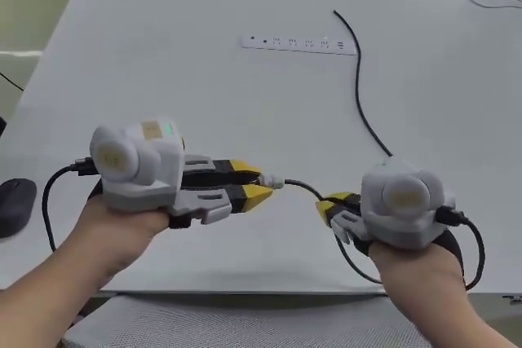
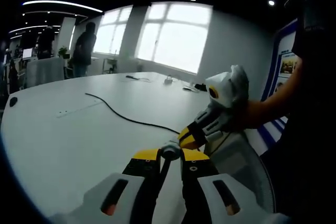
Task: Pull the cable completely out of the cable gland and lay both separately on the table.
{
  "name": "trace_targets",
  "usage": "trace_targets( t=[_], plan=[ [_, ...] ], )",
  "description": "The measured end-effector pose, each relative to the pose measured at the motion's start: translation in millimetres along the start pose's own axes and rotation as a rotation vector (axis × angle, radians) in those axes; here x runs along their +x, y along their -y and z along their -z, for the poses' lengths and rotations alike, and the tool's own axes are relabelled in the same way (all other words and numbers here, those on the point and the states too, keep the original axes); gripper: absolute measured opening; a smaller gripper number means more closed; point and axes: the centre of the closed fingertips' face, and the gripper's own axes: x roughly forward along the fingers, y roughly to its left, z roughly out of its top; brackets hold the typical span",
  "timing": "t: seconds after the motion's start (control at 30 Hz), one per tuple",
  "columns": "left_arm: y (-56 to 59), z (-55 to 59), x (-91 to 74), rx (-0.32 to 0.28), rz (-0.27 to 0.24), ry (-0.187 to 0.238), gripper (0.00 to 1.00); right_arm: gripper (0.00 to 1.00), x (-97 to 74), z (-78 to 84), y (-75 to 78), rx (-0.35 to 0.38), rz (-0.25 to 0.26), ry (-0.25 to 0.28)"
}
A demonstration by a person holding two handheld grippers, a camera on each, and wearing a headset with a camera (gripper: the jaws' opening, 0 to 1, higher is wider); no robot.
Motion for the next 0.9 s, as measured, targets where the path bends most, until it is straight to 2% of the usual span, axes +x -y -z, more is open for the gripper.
trace_targets(
  t=[0.17, 0.23, 0.67, 0.9],
  plan=[
    [0.3, 0.3, -0.9, 0.005, -0.001, -0.003, 0.15, 0.0, 4.2, 16.0, 8.4, 0.097, 0.011, -0.029],
    [1.0, 1.0, -0.3, 0.006, -0.001, -0.006, 0.15, 0.0, 4.6, 16.7, 8.7, 0.106, 0.009, -0.028],
    [-4.8, 0.2, -4.1, -0.001, -0.018, -0.003, 0.15, 0.01, 1.6, 9.9, 3.2, 0.023, 0.002, -0.008],
    [-8.5, -0.1, -5.8, -0.016, -0.02, 0.002, 0.15, 0.04, -5.5, 6.4, 2.7, -0.062, -0.003, -0.002]
  ],
)
